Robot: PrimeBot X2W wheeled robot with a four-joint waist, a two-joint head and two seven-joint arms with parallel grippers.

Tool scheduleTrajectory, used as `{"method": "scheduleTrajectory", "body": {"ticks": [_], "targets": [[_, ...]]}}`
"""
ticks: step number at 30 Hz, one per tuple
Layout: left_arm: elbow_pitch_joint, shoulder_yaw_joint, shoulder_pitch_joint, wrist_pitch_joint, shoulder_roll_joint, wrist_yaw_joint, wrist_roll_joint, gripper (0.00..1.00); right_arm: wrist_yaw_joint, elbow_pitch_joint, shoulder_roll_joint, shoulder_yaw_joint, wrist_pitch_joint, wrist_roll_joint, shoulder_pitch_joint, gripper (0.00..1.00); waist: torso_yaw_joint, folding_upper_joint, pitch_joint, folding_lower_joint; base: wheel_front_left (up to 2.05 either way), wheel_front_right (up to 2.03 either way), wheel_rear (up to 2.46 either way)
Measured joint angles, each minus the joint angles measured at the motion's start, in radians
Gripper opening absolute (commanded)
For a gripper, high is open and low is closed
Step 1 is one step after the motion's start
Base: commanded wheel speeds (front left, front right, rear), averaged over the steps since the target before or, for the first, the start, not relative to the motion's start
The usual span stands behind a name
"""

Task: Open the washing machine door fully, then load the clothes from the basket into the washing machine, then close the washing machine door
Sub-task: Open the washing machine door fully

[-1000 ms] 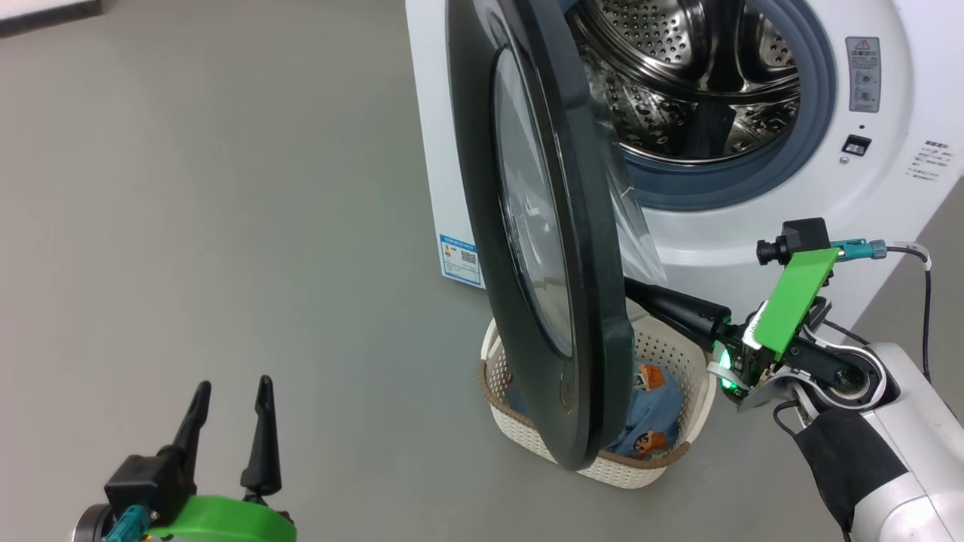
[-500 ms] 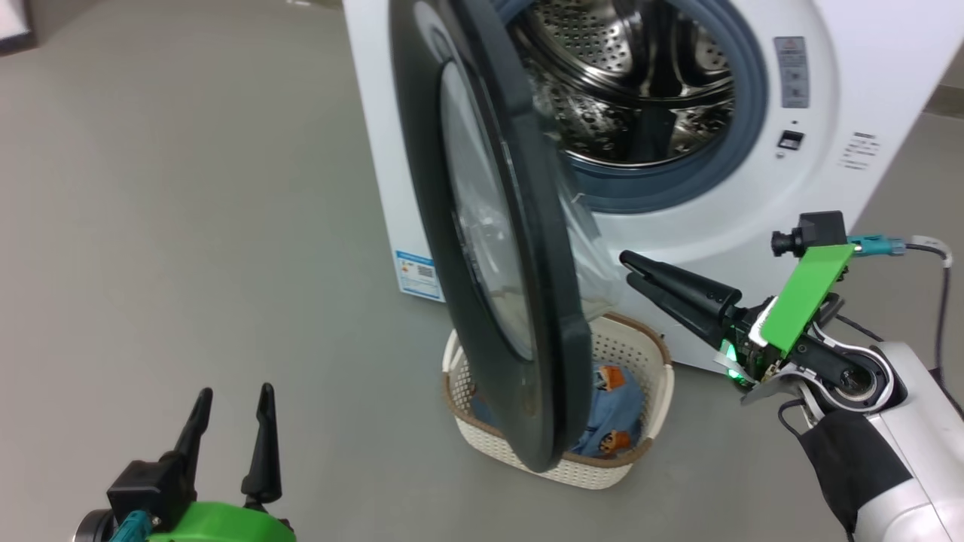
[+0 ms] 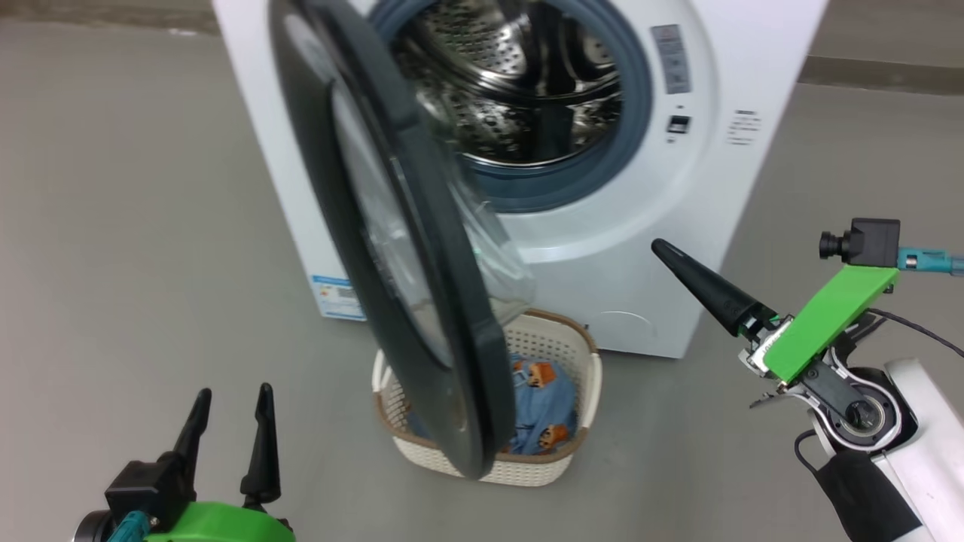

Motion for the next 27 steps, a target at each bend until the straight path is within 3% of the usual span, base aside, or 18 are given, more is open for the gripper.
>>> {"method": "scheduleTrajectory", "body": {"ticks": [14, 27], "targets": [[-0.027, 0.011, 0.001, 0.0, -0.008, 0.009, 0.0, 1.0, 0.0, -0.074, -0.087, 0.025, -0.225, -0.119, 0.089, 1.0, -0.146, 0.0, 0.001, 0.0, 0.0, 0.0, 0.0], [-0.057, 0.03, 0.024, 0.0, -0.012, 0.009, 0.001, 1.0, 0.0, -0.058, -0.142, 0.014, -0.502, -0.337, 0.243, 1.0, -0.193, 0.0001, -0.002, 0.0, 0.0, 0.0, 0.0]]}}
